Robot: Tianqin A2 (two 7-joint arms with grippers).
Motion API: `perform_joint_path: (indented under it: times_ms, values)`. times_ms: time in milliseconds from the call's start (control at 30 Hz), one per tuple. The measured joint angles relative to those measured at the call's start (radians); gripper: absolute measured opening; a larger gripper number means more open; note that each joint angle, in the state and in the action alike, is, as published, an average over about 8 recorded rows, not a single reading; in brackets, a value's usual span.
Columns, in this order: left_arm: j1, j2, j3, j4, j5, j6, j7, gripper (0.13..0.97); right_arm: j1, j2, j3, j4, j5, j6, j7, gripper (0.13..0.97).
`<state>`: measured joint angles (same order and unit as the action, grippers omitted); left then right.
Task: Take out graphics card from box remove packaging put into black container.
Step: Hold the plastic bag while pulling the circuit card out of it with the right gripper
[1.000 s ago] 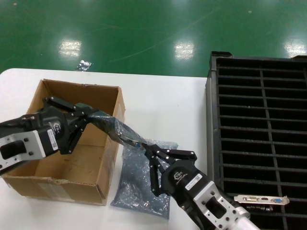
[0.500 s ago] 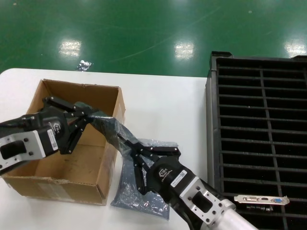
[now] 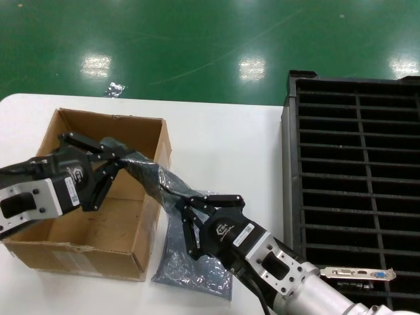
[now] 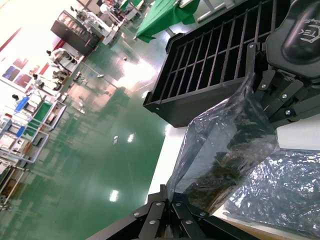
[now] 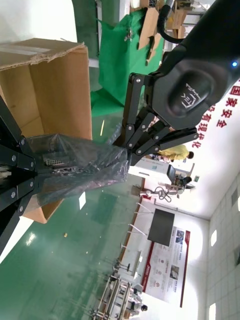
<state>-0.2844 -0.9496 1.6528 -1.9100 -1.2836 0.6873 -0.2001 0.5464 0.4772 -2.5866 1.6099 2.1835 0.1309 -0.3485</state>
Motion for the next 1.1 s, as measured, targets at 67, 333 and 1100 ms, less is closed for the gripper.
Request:
perform_joint_path:
  times_ms: [67, 333, 1100]
  values:
    - [0.0, 0.0, 0.0, 0.0, 0.0, 0.0, 0.0, 0.139, 0.007, 0.006, -0.007, -0.002, 0.0, -0.003, 0.01, 0.132]
    - [0.0, 0.0, 0.0, 0.0, 0.0, 0.0, 0.0, 0.139, 0.034, 0.032, -0.055, 0.012, 0.013, 0.008, 0.028, 0.132]
    - [0.0, 0.0, 0.0, 0.0, 0.0, 0.0, 0.0, 0.139, -0.009, -0.024, -0.009, 0.003, -0.055, 0.001, 0.054, 0.302]
